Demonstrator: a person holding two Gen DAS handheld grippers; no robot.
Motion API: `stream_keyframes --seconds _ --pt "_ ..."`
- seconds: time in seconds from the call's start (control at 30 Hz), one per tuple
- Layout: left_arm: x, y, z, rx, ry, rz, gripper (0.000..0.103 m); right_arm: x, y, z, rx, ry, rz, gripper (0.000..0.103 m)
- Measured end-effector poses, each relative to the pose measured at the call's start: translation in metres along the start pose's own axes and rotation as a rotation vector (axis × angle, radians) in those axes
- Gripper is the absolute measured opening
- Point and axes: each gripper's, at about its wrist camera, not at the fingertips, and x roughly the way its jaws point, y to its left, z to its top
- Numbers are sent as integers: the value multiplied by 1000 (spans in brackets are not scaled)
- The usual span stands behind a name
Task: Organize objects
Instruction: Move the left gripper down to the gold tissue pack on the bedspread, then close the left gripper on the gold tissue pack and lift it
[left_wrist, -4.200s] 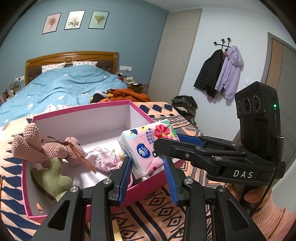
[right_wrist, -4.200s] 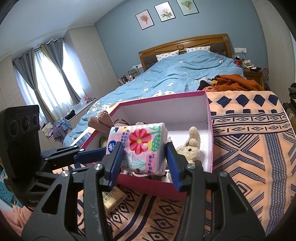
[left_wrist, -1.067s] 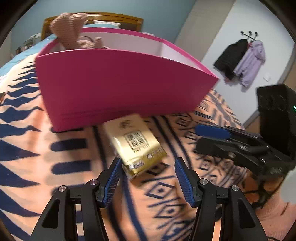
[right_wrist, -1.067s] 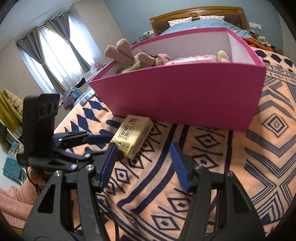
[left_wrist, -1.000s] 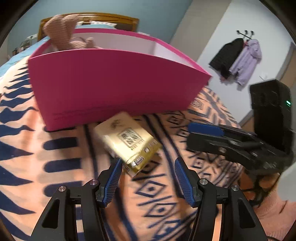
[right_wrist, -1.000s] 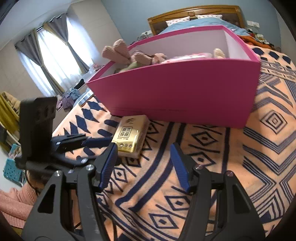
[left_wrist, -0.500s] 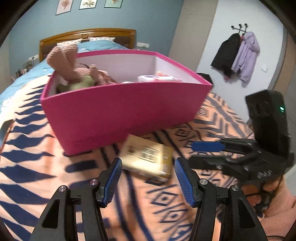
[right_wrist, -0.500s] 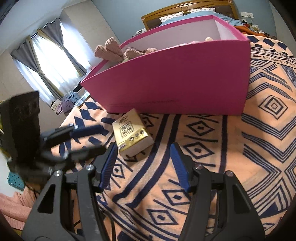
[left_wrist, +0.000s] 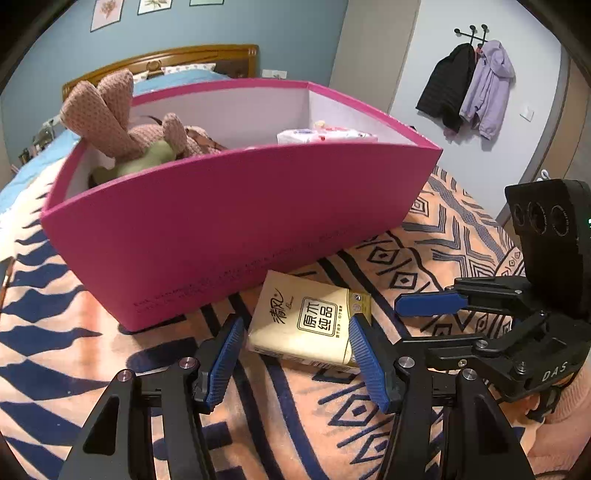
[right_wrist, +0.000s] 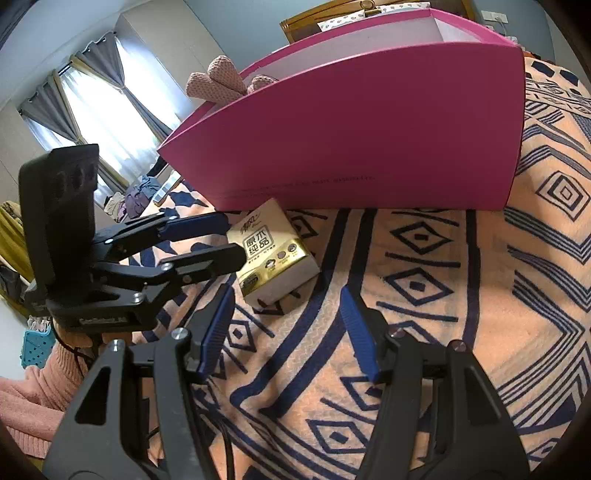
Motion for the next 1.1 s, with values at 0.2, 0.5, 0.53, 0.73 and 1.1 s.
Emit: stream_keyframes --seconds 0.2,0.5,0.53,0.73,1.1 --pt "4 -3 -5 0 18 -32 60 1 -3 -1 2 3 -7 61" --pt "3 -11 -15 4 41 -86 60 -2 -13 3 32 -4 -18 61" --pt "2 -12 -17 2 43 -107 60 -3 -15 3 36 -6 -19 61" --pt "-4 -6 -14 -28 28 -99 60 -3 -15 11 43 -14 -12 61" --pt "3 10 -10 -116 50 -130 38 19 -12 21 73 9 2 57"
